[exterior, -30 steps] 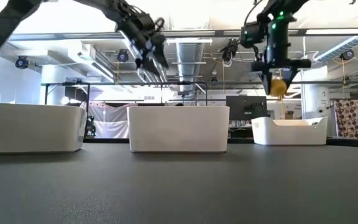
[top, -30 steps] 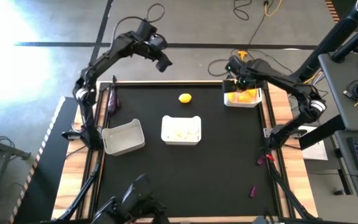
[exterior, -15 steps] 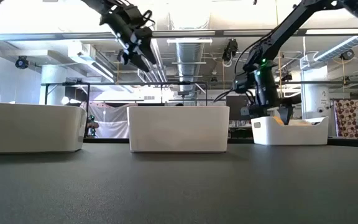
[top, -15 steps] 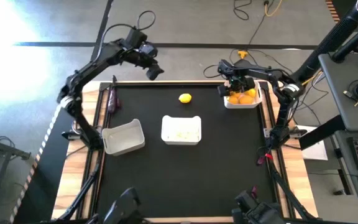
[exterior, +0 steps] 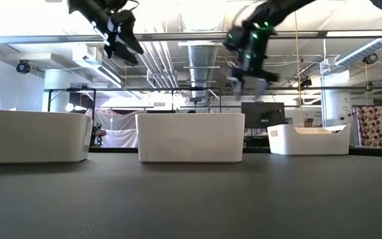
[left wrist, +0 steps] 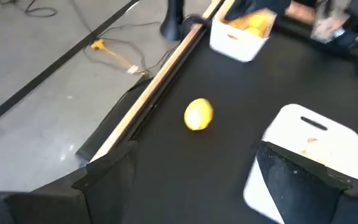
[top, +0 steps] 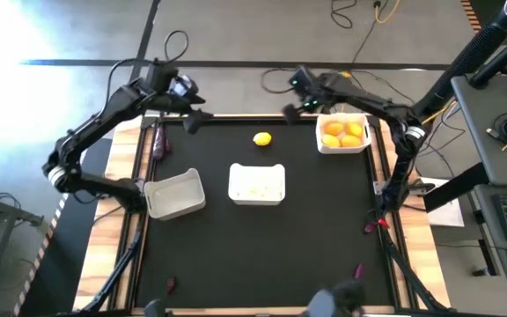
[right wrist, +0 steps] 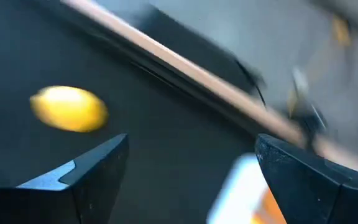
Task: Sort produce into baskets
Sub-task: Put the yellow lemon into the top white bin
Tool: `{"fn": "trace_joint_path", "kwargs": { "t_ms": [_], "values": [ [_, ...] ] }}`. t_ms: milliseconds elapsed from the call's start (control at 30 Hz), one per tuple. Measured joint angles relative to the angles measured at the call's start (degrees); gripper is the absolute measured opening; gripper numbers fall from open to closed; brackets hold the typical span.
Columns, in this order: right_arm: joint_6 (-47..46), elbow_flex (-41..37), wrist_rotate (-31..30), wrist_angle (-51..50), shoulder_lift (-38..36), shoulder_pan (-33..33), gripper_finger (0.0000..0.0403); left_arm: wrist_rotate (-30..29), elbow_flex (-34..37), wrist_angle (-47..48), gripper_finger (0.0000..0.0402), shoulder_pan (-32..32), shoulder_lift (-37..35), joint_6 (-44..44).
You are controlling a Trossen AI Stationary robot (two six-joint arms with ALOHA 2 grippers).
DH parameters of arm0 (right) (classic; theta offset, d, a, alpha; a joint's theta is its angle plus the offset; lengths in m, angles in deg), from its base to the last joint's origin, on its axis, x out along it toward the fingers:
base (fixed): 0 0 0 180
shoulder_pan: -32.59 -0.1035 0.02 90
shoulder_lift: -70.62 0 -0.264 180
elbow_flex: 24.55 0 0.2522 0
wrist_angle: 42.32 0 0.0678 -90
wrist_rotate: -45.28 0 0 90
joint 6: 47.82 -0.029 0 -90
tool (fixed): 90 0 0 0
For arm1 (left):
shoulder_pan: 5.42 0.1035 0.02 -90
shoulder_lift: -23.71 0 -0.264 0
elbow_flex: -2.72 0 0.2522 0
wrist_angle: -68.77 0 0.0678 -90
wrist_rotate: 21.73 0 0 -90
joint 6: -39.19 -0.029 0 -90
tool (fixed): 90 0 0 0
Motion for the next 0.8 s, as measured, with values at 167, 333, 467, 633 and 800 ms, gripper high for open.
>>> {"fn": "trace_joint_path", "kwargs": {
  "t_ms": [167,333,467,633,800],
  "values": [
    [15.5,-1.3,5.4,14.8,1.4,-6.7,0.0333,2.6,2.6,-3.2,0.0311,-1.9,-4.6,4.4],
    [22.6,-1.6,10.3,20.4,6.6,-9.6,0.0321,2.7,2.8,-3.6,0.0311,-6.4,-7.9,8.3],
    [31.1,-1.6,12.1,21.2,10.5,-10.4,0.0313,-1.1,2.8,-3.2,0.0311,-11.3,-9.8,11.1],
    [35.2,-1.5,13.5,21.2,14.9,-10.3,0.0311,-13.0,3.6,-1.1,0.0311,-17.6,-11.8,12.9],
    [40.8,-1.5,13.6,23.4,18.2,-10.2,0.0306,-16.2,7.7,-0.7,0.0311,-20.0,-13.2,17.4]
  ]
}}
